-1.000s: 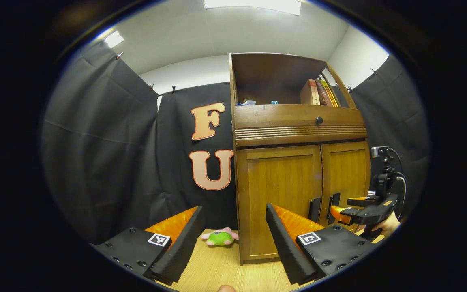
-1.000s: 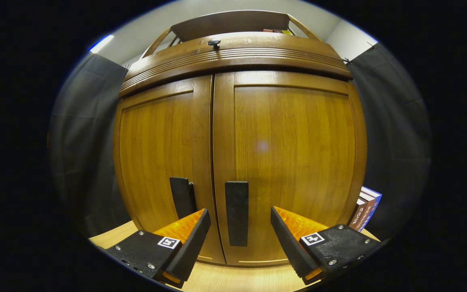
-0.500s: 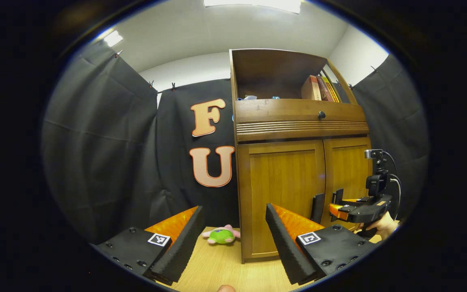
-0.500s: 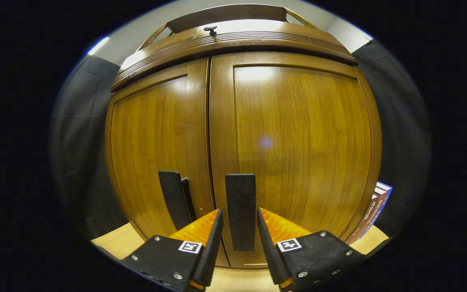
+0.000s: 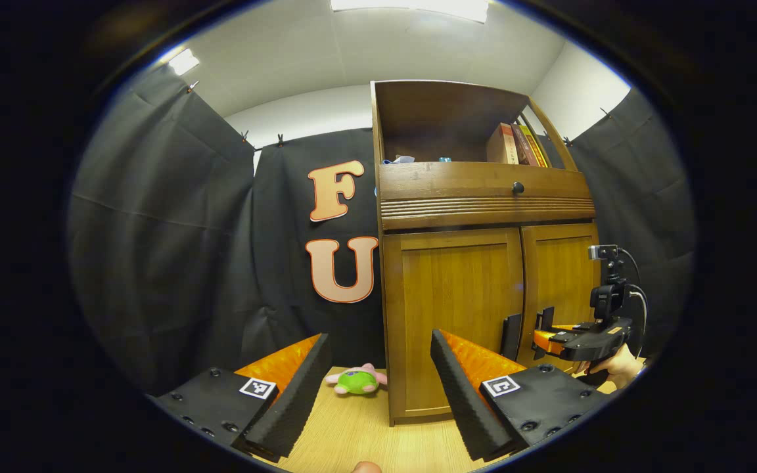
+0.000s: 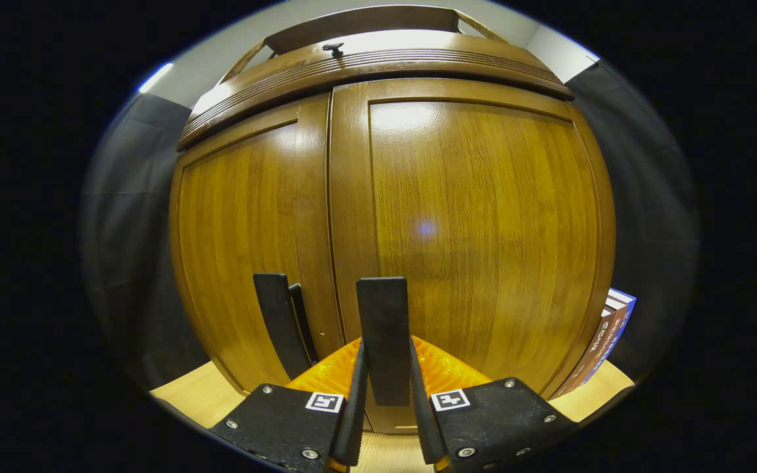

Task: Open the right door of the double-door shoe cabinet with the right hand, and open the left door with the left hand.

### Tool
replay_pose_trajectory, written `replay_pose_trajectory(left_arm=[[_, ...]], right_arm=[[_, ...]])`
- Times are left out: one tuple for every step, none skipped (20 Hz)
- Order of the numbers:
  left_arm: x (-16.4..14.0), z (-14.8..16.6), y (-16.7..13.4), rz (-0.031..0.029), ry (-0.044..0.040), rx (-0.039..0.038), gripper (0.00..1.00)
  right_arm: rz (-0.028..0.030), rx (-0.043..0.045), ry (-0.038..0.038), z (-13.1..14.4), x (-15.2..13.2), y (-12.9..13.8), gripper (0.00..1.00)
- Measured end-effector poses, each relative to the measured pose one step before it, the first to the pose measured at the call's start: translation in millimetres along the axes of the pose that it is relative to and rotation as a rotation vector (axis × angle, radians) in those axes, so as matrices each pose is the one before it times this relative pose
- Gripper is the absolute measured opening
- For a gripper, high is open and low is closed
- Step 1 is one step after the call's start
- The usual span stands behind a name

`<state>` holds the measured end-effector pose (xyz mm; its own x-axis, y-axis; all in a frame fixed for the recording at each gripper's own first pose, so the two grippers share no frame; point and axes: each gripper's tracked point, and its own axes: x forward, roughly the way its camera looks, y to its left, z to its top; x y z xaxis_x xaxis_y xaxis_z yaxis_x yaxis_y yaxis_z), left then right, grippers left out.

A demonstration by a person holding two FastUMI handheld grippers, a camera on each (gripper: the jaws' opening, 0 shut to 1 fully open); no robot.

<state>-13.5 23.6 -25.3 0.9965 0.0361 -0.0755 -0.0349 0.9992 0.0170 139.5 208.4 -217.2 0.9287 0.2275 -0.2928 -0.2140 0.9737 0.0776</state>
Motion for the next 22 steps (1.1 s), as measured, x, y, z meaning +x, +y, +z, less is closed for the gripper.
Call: replay_pose_trajectory(left_arm=[[-0.72, 0.32, 0.43, 0.00148, -0.00006, -0.00277, 0.98], [-0.78, -0.32, -0.44, 0.00233, 0.00052, -0.00303, 0.98], [-0.96, 0.47, 0.25, 0.00108, 0.00119, -0.00259, 0.98], [-1.1, -1.06, -0.26, -0.00016, 0.00207, -0.00153, 0.99], [-0.84, -0.41, -0.92, 0.00037, 0.00139, -0.0004, 0.99], [-1.36, 0.14, -0.06, -0.00051, 0.0005, 0.00018, 0.99], [-1.17, 0.16, -0.91, -0.00139, -0.00024, -0.00017, 0.99], [-1.58, 0.55, -2.01, -0.00185, -0.00045, -0.00049, 0.98], [-1.17, 1.14, -1.15, -0.00257, -0.00103, -0.00065, 0.98], [-2.89, -0.06, -1.56, -0.00221, -0.00147, -0.00086, 0.98], [-1.14, 1.28, -1.56, -0.00241, -0.00159, -0.00061, 0.97], [-1.86, 0.85, -1.15, -0.00259, -0.00247, -0.00062, 0.98], [-1.01, 1.13, -1.64, -0.00321, -0.00245, -0.00044, 0.99], [-0.8, 0.11, -2.47, -0.00377, -0.0012, 0.00011, 0.98], [-1.32, 0.18, -2.21, -0.00335, 0.00024, 0.0002, 0.99], [-0.37, -0.89, -2.77, -0.00453, 0.00161, -0.0001, 0.98], [-0.2, 0.7, -2.51, -0.00601, 0.00161, -0.00081, 0.98], [-1.12, -0.54, -2.88, -0.00526, 0.00169, -0.00163, 0.98], [0.87, 0.16, -2.54, -0.00412, 0.00148, -0.00179, 0.98], [-0.48, -0.6, -3.45, -0.00569, 0.00166, -0.00285, 0.98], [-0.54, 0.0, -3.29, -0.0057, 0.00133, -0.00198, 0.98], [-1.08, -0.99, -2.11, -0.00514, 0.00175, -0.0012, 0.98]], right_arm=[[0.00159, -0.00148, -0.00041, -0.37, -2.96, -0.58, 0.34], [0.00234, -0.00242, -0.00024, -0.04, -3.11, 0.14, 0.34], [0.00289, -0.00171, 0.00031, -0.61, -4.35, -0.71, 0.34], [0.00534, -0.00068, -0.00058, -0.51, -3.6, -0.1, 0.34], [0.00584, 0.00154, -0.00011, -0.28, -3.38, 0.24, 0.33], [0.00579, 0.00175, -0.00008, -1.23, -5.66, -0.44, 0.33], [0.00683, -0.00019, -0.00255, -0.03, -4.55, -0.29, 0.33], [0.00616, -0.00106, -0.00137, -0.28, -5.66, 0.02, 0.41], [0.00719, -0.00064, -0.00226, 0.19, -5.58, -1.19, 0.33], [0.00948, 0.00096, -0.00412, 0.12, -7.03, -0.21, 0.33], [0.01183, -0.00322, -0.00262, -0.47, -5.73, -0.49, 0.32], [0.00994, 0.00033, -0.00214, 0.23, -7.93, -1.06, 0.31], [0.00823, 0.00145, 0.00139, -0.39, -7.53, -2.12, 0.31], [0.00937, 0.00303, -0.00176, 1.38, -10.03, -1.51, 0.31], [0.00796, 0.00705, -0.0034, 0.24, -7.12, -1.77, 0.31], [0.00805, 0.00661, -0.00196, 0.3, -7.24, -1.45, 0.3], [0.00583, 0.00485, -0.00054, 1.59, -8.93, -2.35, 0.3], [0.00294, 0.00124, 0.00167, 0.89, -7.17, -2.51, 0.3], [0.00175, -0.00173, 0.00122, 0.61, -5.25, -3.05, 0.3], [0.00144, -0.00393, 0.0009, -1.46, -0.94, 0.64, 0.3], [0.00214, -0.00368, 0.00137, -0.27, -4.54, -1.99, 0.3], [0.00367, -0.00287, 0.00078, -0.85, -7.5, -2.05, 0.3]])
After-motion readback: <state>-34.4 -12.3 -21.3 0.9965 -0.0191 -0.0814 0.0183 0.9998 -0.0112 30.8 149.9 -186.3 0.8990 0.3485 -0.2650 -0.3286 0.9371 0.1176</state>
